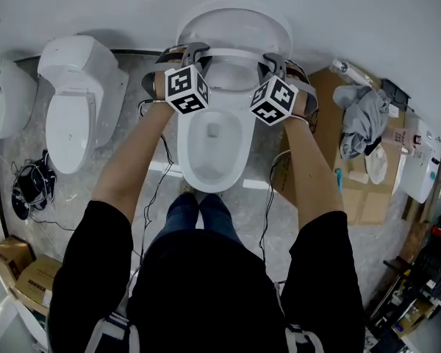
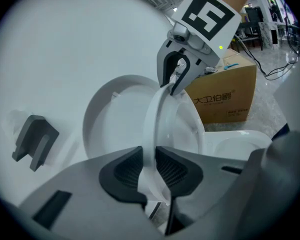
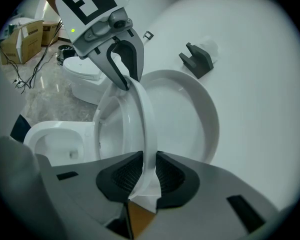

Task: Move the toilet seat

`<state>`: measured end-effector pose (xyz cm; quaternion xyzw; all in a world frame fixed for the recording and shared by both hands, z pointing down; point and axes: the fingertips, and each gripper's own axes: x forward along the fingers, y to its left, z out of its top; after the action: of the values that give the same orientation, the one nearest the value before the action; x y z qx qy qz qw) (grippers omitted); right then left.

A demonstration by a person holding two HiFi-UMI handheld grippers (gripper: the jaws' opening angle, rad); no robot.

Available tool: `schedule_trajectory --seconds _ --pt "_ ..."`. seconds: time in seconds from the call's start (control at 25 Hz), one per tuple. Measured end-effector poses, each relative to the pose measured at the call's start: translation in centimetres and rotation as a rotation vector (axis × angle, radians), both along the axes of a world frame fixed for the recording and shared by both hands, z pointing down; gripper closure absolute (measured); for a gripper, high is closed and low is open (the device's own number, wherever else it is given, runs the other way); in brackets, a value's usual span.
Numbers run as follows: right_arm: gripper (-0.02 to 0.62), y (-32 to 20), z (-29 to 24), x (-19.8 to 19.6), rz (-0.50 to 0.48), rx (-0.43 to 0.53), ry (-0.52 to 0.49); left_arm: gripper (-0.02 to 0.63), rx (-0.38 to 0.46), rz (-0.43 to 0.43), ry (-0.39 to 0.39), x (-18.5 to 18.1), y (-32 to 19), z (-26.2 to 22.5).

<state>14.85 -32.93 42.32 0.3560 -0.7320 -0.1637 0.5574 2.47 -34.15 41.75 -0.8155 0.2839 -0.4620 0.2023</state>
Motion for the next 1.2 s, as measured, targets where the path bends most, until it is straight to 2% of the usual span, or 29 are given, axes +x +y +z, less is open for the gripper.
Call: schedule_trajectory --seconds 0.6,1.2 --pt "0.494 -3.5 0.3 0.3 0.029 -0.006 -0.011 0.518 -0.007 -0.038 0.015 0.2 -3.5 0.3" --pt "0.491 -3.7 0.3 0.2 0.032 0.008 -0.009 0.518 0.012 -0.082 0.033 0.1 -3.7 0.4"
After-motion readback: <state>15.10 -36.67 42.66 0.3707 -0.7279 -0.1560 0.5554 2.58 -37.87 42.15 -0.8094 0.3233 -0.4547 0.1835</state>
